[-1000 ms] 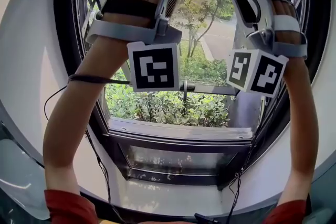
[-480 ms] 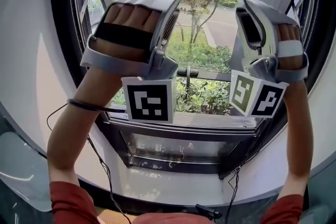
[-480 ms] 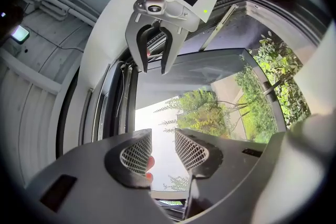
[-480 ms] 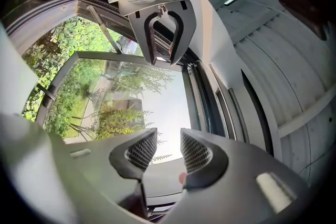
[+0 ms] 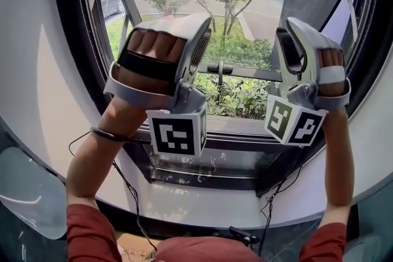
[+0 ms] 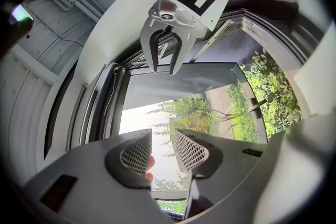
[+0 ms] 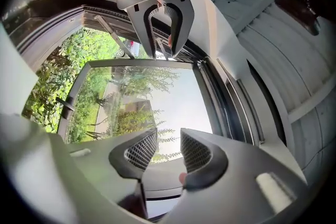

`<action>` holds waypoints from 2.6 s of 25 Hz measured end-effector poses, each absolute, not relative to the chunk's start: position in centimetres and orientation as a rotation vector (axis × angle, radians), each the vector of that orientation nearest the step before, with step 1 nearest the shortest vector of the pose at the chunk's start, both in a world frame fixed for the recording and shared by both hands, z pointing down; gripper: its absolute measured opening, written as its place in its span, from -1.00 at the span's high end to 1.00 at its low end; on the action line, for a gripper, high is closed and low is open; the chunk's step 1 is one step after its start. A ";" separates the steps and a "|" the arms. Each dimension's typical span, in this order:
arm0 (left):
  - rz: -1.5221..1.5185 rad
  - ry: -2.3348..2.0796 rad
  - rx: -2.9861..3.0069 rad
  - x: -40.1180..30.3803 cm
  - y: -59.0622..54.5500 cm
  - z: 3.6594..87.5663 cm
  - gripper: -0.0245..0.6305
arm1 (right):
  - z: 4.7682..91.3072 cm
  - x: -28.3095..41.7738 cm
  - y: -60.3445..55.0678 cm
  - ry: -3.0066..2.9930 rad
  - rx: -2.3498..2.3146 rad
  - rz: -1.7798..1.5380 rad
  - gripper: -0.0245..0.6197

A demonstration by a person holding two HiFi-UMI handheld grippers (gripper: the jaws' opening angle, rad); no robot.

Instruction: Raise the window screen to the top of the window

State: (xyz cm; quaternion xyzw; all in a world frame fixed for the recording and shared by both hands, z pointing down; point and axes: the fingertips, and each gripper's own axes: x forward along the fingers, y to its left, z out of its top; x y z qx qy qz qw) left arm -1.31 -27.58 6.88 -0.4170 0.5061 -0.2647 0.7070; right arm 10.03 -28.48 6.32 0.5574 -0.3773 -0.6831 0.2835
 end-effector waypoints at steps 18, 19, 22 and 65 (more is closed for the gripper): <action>-0.642 1.198 -1.314 -2.3 -30.5 21.8 0.56 | 20.7 13.5 -27.7 -1.399 1.596 -1.512 0.45; -0.632 1.211 -1.352 -2.4 -30.4 22.6 0.56 | 21.6 13.6 -27.6 -1.432 1.605 -1.485 0.45; -0.622 1.256 -1.469 -2.9 -30.3 25.6 0.56 | 24.2 13.8 -27.4 -1.545 1.639 -1.399 0.45; 0.101 1.702 -2.475 -4.7 -24.0 39.7 0.91 | 38.4 12.2 -21.8 -2.407 2.007 -0.449 0.89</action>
